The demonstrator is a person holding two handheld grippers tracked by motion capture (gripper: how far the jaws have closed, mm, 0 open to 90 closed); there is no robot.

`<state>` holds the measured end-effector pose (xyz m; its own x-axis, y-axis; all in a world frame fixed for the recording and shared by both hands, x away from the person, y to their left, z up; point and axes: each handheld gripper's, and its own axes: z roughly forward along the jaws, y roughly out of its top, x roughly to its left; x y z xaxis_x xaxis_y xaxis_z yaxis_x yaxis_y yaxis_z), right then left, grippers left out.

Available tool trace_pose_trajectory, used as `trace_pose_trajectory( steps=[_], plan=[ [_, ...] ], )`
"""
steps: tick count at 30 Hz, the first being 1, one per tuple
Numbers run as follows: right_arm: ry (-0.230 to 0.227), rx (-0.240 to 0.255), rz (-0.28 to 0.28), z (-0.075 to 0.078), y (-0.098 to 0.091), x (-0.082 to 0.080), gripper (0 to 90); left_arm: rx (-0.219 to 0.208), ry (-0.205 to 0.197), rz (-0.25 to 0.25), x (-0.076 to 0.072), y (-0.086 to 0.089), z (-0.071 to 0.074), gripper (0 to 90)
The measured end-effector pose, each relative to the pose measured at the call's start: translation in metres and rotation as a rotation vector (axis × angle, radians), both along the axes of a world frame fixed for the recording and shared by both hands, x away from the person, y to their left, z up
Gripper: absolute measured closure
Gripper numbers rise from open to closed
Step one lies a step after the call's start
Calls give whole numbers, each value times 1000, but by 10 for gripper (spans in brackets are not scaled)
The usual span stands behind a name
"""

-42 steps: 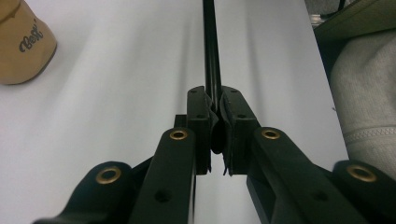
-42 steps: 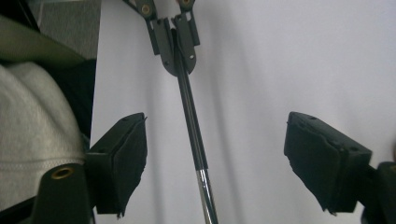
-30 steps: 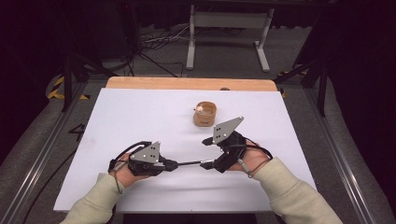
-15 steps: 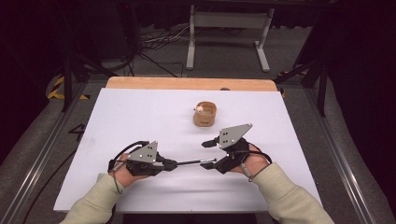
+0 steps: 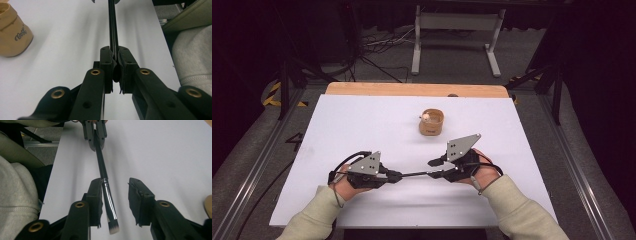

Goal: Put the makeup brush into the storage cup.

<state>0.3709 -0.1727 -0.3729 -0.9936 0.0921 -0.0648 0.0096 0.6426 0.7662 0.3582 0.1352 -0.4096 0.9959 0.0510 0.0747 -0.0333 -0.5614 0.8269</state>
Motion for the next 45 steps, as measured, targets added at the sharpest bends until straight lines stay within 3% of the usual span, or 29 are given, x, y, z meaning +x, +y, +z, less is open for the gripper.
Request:
trace_pose_trajectory(
  steps=[20, 35, 45],
  plan=[
    [17, -16, 45, -4, -2, -1, 812, -22, -23, 0, 0, 4, 0, 834],
    [8, -44, 95, -2, -1, 0, 843, -14, -23, -12, 0, 2, -1, 831],
    [8, -79, 90, 3, 2, 0, 847, -10, -21, 2, 1, 2, -2, 820]
  ],
)
